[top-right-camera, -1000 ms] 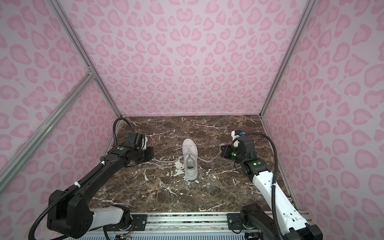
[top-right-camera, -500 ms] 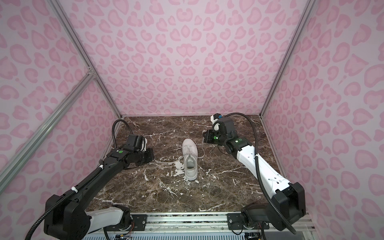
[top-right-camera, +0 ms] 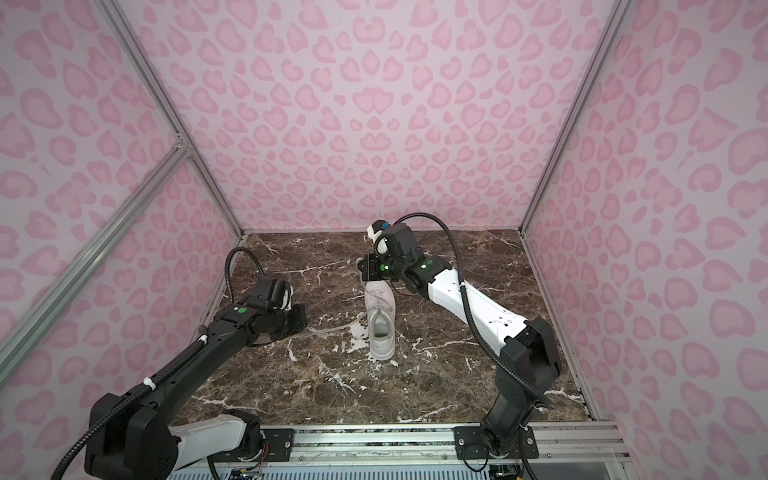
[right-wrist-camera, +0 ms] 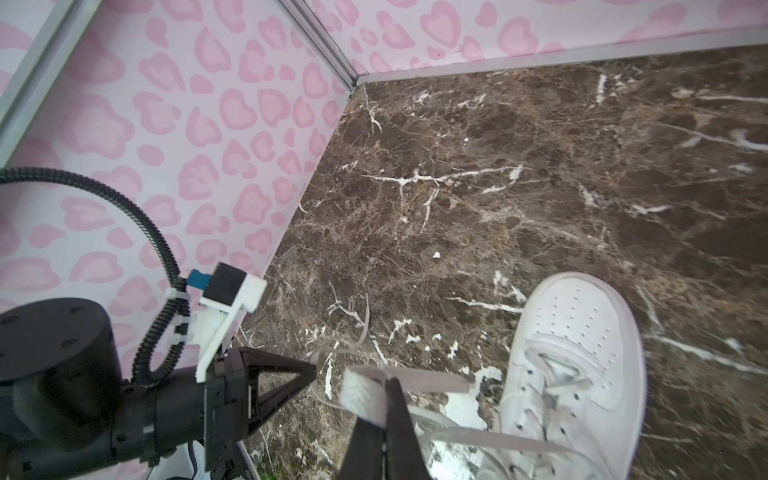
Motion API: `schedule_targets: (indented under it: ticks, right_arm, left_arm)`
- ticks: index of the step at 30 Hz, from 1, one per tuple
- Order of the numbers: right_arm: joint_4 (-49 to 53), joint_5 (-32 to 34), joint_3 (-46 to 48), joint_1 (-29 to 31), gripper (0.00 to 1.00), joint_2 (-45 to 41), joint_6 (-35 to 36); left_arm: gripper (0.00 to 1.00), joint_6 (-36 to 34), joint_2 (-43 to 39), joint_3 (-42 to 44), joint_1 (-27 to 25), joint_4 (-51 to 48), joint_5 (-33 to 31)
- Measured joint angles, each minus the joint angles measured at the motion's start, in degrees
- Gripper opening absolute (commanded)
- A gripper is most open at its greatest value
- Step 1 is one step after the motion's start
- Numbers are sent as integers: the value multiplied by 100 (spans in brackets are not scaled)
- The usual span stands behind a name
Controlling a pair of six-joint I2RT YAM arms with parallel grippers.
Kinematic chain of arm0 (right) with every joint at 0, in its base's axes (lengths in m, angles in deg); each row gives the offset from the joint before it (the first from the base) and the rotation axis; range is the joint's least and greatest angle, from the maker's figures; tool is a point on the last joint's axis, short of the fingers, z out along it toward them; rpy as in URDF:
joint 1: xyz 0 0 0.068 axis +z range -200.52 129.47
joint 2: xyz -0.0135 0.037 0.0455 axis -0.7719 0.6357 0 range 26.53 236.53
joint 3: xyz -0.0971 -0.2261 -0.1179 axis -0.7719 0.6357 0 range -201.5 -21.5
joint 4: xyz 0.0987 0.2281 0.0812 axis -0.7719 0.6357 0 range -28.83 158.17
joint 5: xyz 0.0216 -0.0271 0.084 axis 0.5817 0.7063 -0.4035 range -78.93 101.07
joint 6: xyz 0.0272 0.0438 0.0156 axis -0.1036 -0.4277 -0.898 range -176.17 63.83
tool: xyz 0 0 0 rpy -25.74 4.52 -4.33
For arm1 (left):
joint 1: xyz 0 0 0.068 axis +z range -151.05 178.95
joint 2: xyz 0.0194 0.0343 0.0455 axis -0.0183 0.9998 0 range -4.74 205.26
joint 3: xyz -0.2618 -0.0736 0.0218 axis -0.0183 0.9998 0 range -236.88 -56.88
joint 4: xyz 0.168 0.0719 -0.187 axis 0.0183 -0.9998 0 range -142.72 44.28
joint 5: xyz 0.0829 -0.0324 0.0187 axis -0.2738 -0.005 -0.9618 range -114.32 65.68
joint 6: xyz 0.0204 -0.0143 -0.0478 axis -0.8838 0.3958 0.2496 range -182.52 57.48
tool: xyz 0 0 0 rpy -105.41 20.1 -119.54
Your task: Tie the shoes
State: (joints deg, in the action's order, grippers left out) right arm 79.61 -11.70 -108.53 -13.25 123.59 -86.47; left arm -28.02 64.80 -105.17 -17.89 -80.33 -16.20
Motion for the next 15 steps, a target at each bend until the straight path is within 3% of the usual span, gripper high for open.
schedule_targets:
  ticks: [15]
  right_arm:
    - [-9, -22, -765, 424, 3, 1075, -66]
  left_arm:
    - [3, 181, -160, 295, 0, 177, 4]
